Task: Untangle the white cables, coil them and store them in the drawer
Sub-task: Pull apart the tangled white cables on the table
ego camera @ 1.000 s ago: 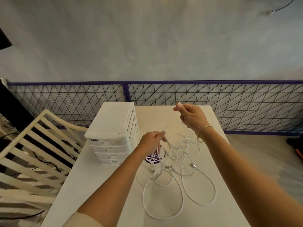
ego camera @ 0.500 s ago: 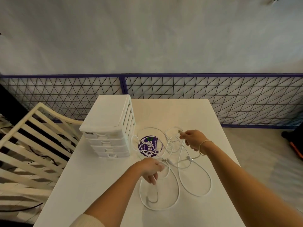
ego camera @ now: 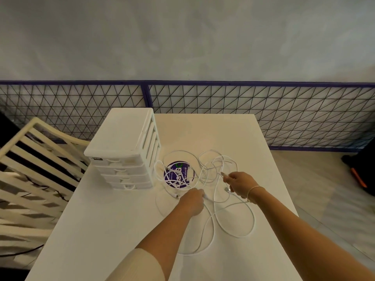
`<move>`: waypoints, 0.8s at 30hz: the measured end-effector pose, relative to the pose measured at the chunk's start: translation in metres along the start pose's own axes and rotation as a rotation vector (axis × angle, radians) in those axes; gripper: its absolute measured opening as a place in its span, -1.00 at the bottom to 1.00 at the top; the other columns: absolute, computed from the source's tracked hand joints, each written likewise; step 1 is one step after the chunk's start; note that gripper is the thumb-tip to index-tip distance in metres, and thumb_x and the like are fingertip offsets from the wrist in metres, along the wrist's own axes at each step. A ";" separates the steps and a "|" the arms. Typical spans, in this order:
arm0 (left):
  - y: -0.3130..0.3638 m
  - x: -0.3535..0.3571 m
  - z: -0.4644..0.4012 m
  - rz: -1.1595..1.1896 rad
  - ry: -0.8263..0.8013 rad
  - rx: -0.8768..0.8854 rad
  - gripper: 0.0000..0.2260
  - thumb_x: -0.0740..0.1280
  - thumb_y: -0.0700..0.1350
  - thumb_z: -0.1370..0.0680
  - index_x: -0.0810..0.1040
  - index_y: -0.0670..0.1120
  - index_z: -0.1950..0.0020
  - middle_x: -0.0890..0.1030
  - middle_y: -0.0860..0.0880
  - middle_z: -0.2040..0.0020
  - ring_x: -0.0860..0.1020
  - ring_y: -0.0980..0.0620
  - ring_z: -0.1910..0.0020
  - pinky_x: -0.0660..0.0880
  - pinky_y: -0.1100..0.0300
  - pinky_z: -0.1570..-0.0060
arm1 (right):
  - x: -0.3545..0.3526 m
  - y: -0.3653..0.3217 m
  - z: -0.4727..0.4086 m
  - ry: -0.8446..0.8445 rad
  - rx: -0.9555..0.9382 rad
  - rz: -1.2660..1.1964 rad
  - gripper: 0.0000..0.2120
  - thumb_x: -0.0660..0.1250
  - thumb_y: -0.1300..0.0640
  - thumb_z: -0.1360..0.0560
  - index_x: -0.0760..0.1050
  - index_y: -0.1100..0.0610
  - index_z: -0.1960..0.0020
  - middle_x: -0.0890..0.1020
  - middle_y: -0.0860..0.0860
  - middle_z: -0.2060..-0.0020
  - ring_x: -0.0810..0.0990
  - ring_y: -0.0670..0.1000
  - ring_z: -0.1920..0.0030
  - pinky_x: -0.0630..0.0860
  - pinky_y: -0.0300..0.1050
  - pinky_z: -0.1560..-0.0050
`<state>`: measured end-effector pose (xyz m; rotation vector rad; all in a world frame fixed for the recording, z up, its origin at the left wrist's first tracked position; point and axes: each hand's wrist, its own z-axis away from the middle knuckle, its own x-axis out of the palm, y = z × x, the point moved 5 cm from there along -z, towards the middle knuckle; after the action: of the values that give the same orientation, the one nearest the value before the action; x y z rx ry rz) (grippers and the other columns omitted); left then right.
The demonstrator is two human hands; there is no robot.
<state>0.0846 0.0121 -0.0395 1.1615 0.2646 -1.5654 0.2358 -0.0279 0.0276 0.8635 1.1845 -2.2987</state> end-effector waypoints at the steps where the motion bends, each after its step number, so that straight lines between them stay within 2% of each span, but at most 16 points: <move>1: 0.005 0.005 -0.006 -0.035 0.008 0.025 -0.68 0.11 -0.22 -0.61 0.38 -0.11 -0.36 0.37 -0.12 -0.34 0.43 -0.11 -0.25 0.39 0.06 -0.19 | 0.000 0.001 -0.001 -0.001 -0.011 0.023 -0.63 0.09 -0.04 -0.61 0.55 0.20 -0.06 0.51 -0.05 0.38 0.39 -0.11 0.39 0.29 -0.25 0.40; 5: 0.018 0.020 -0.021 -0.217 0.053 0.084 -0.61 0.09 -0.28 -0.59 0.29 -0.12 -0.42 0.19 -0.09 -0.47 0.36 -0.14 -0.35 0.33 0.01 -0.25 | -0.001 0.008 -0.003 -0.002 -0.051 0.074 -0.68 0.11 -0.05 -0.60 0.54 0.13 0.03 0.51 -0.10 0.39 0.40 -0.16 0.35 0.28 -0.27 0.36; 8: 0.017 0.027 -0.024 -0.329 0.067 0.077 -0.69 0.10 -0.28 -0.59 0.36 -0.16 -0.33 0.29 -0.14 -0.38 0.40 -0.15 -0.29 0.37 0.02 -0.17 | -0.003 0.010 -0.003 -0.019 -0.085 0.084 -0.71 0.13 -0.04 -0.59 0.49 0.10 0.14 0.50 -0.11 0.40 0.40 -0.15 0.36 0.27 -0.28 0.37; 13: 0.014 0.027 -0.024 -0.370 0.101 0.079 -0.73 0.10 -0.27 -0.59 0.43 -0.22 -0.25 0.42 -0.19 -0.25 0.41 -0.14 -0.22 0.36 0.09 -0.08 | -0.010 0.011 -0.002 -0.055 -0.110 0.045 -0.71 0.14 -0.03 -0.59 0.53 0.10 0.11 0.53 -0.09 0.38 0.44 -0.12 0.41 0.34 -0.31 0.41; 16: 0.022 0.007 -0.018 -0.222 0.153 0.053 -0.74 0.19 -0.19 -0.57 0.57 -0.14 -0.20 0.53 -0.14 -0.16 0.45 -0.10 -0.19 0.38 0.12 -0.12 | -0.014 0.009 0.001 -0.061 -0.120 -0.024 -0.68 0.15 -0.05 -0.58 0.58 0.15 0.03 0.55 -0.07 0.35 0.46 -0.11 0.41 0.46 -0.26 0.35; 18: 0.028 -0.014 -0.011 0.012 0.191 0.031 -0.78 0.30 -0.08 -0.53 0.63 -0.05 -0.12 0.59 -0.07 -0.10 0.51 -0.02 -0.11 0.43 0.16 -0.11 | -0.018 0.006 0.002 -0.024 -0.155 -0.036 -0.68 0.17 -0.05 -0.57 0.59 0.15 0.02 0.57 -0.08 0.33 0.49 -0.13 0.34 0.50 -0.22 0.20; 21: 0.040 -0.045 0.001 0.402 0.170 0.044 -0.77 0.43 -0.06 -0.46 0.63 -0.08 -0.09 0.64 -0.03 -0.02 0.55 0.11 0.08 0.44 0.34 0.10 | -0.023 -0.004 0.003 0.052 -0.234 0.024 -0.64 0.18 -0.05 -0.57 0.61 0.20 0.04 0.59 -0.02 0.29 0.50 -0.05 0.27 0.39 -0.22 0.21; 24: 0.048 -0.079 0.018 0.573 0.254 0.060 -0.75 0.47 -0.06 -0.43 0.58 -0.03 -0.08 0.59 0.00 0.09 0.52 0.13 0.19 0.38 0.40 0.34 | -0.028 -0.019 0.009 0.123 -0.334 0.041 -0.66 0.20 -0.06 -0.57 0.62 0.16 0.04 0.56 -0.01 0.29 0.46 0.00 0.22 0.30 -0.18 0.20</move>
<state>0.1081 0.0316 0.0501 1.3399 0.0397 -0.9309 0.2412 -0.0226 0.0615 0.9008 1.5328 -1.9596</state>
